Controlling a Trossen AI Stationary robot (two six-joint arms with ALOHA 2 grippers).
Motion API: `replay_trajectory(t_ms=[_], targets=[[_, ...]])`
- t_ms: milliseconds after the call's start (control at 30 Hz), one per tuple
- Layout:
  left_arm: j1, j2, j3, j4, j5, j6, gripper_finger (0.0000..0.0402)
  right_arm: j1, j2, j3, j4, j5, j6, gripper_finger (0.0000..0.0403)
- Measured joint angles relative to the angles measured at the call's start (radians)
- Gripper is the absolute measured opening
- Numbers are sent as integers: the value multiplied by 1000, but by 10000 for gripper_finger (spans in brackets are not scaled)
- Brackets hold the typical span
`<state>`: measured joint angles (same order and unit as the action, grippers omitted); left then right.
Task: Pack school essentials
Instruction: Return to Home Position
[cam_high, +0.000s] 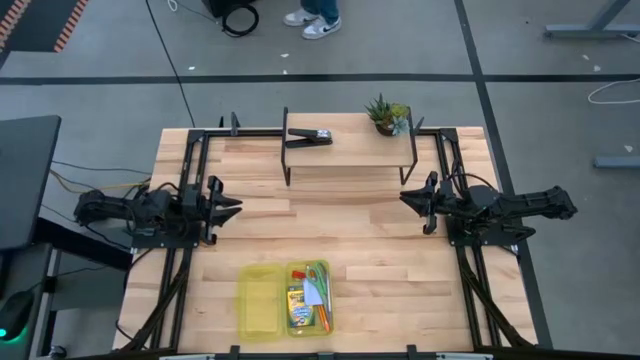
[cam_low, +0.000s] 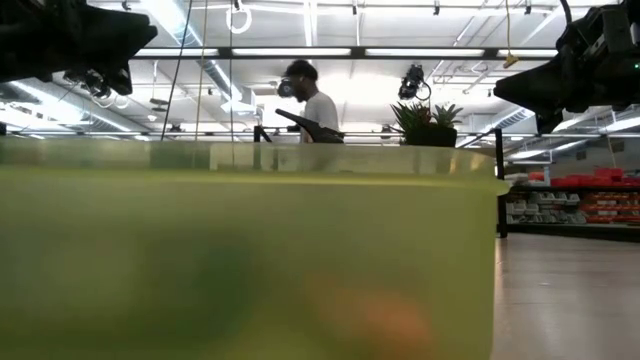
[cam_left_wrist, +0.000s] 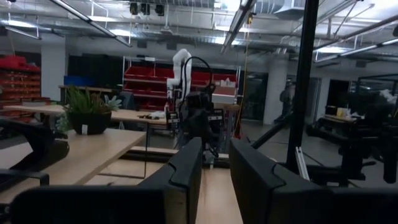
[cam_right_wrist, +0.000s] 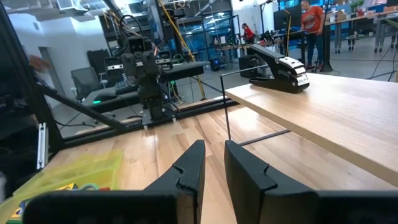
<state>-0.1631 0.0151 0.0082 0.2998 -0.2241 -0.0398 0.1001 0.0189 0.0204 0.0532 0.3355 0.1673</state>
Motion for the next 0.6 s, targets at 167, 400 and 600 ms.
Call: replay_trajectory(t_ms=[167, 400, 600], targets=[[0, 0, 0, 1, 0, 0, 88, 0, 0, 0, -1, 0, 0, 68], [0, 0, 0, 1, 0, 0, 84, 0, 0, 0, -1, 0, 0, 68], [0, 0, -1, 0, 0, 0, 91, 0, 0, 0, -1, 0, 0, 68]])
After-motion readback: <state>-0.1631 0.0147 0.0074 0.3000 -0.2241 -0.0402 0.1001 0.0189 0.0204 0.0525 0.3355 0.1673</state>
